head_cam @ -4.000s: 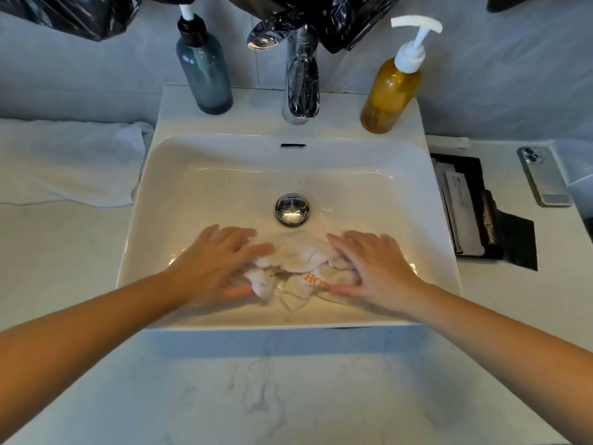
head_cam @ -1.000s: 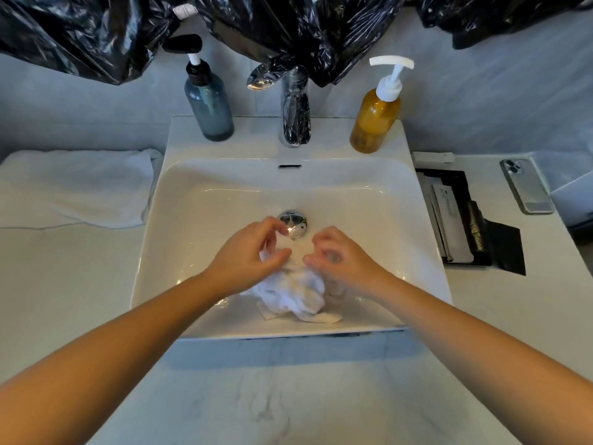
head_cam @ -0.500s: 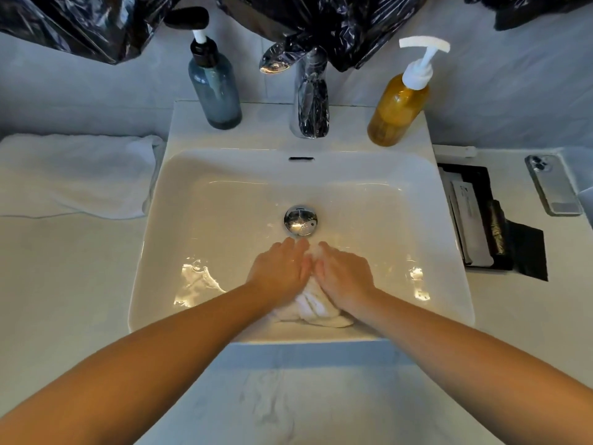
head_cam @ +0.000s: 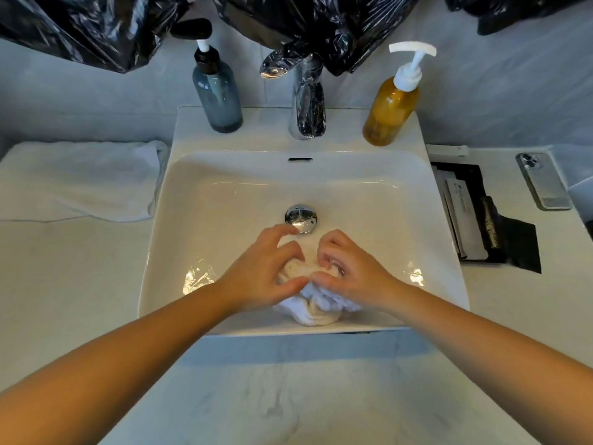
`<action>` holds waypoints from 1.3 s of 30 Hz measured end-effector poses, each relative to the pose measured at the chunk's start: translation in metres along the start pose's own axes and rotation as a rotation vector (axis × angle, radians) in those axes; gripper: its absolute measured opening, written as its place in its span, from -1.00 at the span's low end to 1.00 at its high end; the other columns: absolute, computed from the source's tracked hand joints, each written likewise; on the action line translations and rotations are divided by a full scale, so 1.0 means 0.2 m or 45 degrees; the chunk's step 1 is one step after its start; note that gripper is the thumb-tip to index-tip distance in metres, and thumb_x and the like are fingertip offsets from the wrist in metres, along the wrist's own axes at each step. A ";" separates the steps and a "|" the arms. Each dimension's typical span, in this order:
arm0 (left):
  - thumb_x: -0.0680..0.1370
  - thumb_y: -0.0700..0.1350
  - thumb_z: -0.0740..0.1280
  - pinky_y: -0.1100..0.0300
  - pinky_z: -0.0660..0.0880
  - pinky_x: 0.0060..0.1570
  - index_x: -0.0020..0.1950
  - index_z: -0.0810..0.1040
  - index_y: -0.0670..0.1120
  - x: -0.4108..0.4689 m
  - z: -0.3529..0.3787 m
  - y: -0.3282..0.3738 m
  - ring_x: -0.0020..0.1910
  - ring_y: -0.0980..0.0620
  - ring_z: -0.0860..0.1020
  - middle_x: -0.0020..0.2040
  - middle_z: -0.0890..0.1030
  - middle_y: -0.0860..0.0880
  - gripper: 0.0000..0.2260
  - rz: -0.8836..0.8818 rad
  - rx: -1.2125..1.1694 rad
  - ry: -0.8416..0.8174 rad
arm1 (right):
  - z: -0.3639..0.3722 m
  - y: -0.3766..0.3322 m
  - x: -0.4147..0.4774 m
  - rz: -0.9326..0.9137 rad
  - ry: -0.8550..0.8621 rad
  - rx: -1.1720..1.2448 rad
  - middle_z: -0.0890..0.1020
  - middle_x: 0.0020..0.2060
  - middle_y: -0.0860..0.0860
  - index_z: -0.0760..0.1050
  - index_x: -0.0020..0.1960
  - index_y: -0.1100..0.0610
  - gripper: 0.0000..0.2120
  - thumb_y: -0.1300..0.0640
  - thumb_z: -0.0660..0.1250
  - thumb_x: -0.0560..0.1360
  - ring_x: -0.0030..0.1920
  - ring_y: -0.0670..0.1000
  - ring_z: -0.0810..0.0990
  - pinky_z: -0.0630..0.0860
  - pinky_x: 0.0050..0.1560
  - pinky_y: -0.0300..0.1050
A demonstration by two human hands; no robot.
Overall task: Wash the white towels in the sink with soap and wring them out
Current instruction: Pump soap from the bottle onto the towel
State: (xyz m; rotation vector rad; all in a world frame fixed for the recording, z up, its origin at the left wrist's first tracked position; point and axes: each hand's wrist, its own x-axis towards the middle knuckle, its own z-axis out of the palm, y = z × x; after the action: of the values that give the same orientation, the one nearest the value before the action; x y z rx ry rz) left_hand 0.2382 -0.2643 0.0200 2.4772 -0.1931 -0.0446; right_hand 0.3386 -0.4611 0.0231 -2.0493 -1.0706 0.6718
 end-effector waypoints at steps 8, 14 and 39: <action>0.48 0.23 -0.19 0.07 0.46 -0.02 0.49 0.22 -0.05 -0.03 0.18 0.07 0.22 -0.04 0.38 0.31 0.36 -0.06 -0.33 -0.308 0.287 -0.199 | 0.19 0.00 0.01 0.464 -0.153 -0.370 0.56 0.02 -0.03 0.29 0.33 0.01 -0.59 -0.23 0.07 0.63 -0.05 0.07 0.58 0.48 -0.05 -0.02; 0.67 0.05 0.03 0.09 0.35 -0.15 0.38 0.28 -0.09 0.15 0.20 0.02 0.10 -0.08 0.48 0.21 0.42 -0.09 -0.66 -0.430 0.479 -0.314 | 0.14 0.09 0.12 0.330 -0.178 -0.555 0.64 -0.14 0.03 0.38 0.31 0.02 -0.62 -0.17 -0.01 0.67 -0.14 0.09 0.62 0.53 -0.05 0.02; 0.67 0.04 -0.01 0.08 0.32 -0.12 0.29 0.46 -0.07 0.25 0.17 -0.13 0.11 -0.13 0.49 0.15 0.50 -0.10 -0.63 -0.539 0.440 -0.091 | 0.20 0.07 0.31 0.456 0.146 -0.584 0.60 -0.05 0.12 0.51 0.18 0.10 -0.69 0.02 0.03 0.69 -0.03 0.17 0.59 0.40 -0.11 -0.02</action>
State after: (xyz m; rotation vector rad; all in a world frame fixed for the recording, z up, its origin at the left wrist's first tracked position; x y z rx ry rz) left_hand 0.2874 -0.2708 -0.0221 2.8204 0.3231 -0.3008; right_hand 0.3495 -0.4011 -0.0190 -2.6822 -0.8524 0.5013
